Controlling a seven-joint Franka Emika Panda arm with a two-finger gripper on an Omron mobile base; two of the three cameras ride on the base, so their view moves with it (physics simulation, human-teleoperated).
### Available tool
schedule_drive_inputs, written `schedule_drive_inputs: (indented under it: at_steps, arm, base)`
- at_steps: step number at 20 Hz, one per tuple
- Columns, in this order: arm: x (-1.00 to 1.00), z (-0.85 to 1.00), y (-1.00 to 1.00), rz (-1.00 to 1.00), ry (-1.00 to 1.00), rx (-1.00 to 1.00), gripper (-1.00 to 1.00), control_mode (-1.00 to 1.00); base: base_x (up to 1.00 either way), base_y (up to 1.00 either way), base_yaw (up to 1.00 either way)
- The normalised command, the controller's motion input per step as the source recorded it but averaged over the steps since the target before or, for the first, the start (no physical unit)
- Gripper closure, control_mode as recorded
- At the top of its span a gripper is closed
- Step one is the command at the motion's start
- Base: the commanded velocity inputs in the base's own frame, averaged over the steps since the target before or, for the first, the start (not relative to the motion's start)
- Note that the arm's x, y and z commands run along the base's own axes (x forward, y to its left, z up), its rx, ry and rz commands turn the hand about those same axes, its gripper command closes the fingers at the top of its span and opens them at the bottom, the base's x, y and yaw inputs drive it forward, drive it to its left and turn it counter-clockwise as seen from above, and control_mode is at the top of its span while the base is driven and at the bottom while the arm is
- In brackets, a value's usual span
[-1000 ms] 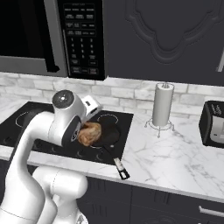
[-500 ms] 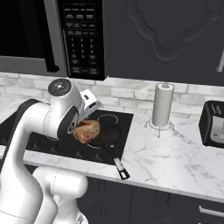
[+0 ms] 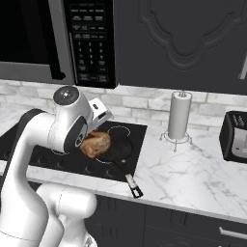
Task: Take the chicken drumsticks from the pan and place one on each plate on the dining counter.
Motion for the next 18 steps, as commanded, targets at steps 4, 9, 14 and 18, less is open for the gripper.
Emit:
schedule_drive_inputs:
  at_steps: [4, 9, 14, 18]
  arm:
    - [-0.02, 0.00, 0.00, 0.00, 0.00, 0.00, 1.00, -1.00]
    - [-0.04, 0.00, -0.01, 0.00, 0.00, 0.00, 1.00, 1.00]
    - [0.00, 0.00, 0.00, 0.00, 0.00, 0.00, 1.00, 1.00]
    - [0.00, 0.00, 0.00, 0.00, 0.00, 0.00, 1.00, 1.00]
  base:
    - [0.00, 0.00, 0.00]
    - [-0.46, -0.13, 0.02]
    - [-0.81, -0.02, 0.33]
    - [-0.59, 0.24, 0.79]
